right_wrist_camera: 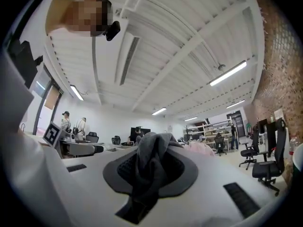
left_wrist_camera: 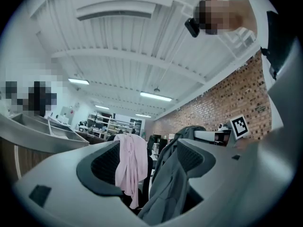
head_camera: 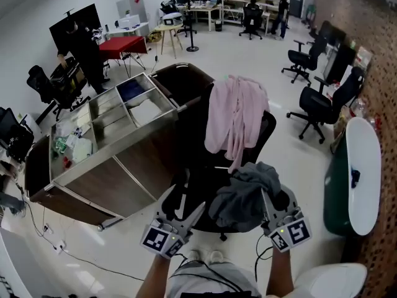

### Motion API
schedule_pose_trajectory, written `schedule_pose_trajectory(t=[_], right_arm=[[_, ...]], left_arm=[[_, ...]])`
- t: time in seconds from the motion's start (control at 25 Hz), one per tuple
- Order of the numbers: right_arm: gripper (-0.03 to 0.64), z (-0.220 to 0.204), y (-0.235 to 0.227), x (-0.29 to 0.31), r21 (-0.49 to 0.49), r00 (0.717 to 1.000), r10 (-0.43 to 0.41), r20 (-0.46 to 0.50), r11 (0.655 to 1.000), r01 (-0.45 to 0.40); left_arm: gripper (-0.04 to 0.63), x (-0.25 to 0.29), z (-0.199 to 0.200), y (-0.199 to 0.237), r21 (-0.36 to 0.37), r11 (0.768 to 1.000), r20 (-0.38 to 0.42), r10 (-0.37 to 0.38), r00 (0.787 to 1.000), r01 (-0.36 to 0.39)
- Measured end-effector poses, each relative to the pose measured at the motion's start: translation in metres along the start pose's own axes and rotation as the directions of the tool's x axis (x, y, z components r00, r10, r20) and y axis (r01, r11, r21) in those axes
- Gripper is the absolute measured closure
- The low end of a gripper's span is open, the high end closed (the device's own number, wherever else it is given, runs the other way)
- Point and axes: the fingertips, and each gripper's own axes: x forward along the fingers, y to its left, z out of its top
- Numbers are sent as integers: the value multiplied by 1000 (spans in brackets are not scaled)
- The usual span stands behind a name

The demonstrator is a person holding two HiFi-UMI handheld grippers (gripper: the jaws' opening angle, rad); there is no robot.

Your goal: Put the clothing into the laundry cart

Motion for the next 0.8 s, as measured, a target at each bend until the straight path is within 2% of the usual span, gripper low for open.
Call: schedule_pose_trajectory(t=[0.12, 0.24, 0.4, 0.6, 0.68, 0.8], right_arm=[[537, 14, 14, 12, -25, 998, 48, 29, 999, -48], [537, 32, 32, 33, -39, 991, 115, 66, 993, -113], [537, 49, 72, 66, -29, 962, 250, 110, 968, -248], [537, 62, 136, 100, -33, 900, 404, 165, 914, -405], [537, 67, 166, 116, -6, 867, 463, 182, 883, -470], [537, 76, 229, 144, -15, 804, 562, 196, 821, -570]], left_arm=[[248, -13, 15, 10, 28, 999, 59, 41, 997, -43], [247, -26, 29, 18, 74, 993, 86, 87, 993, -93], [248, -69, 41, 41, 126, 963, 78, 231, 970, -239], [249, -137, 57, 72, 168, 895, 87, 404, 910, -414], [249, -169, 64, 82, 177, 856, 87, 477, 874, -485], [247, -222, 76, 106, 193, 797, 105, 562, 820, -572]])
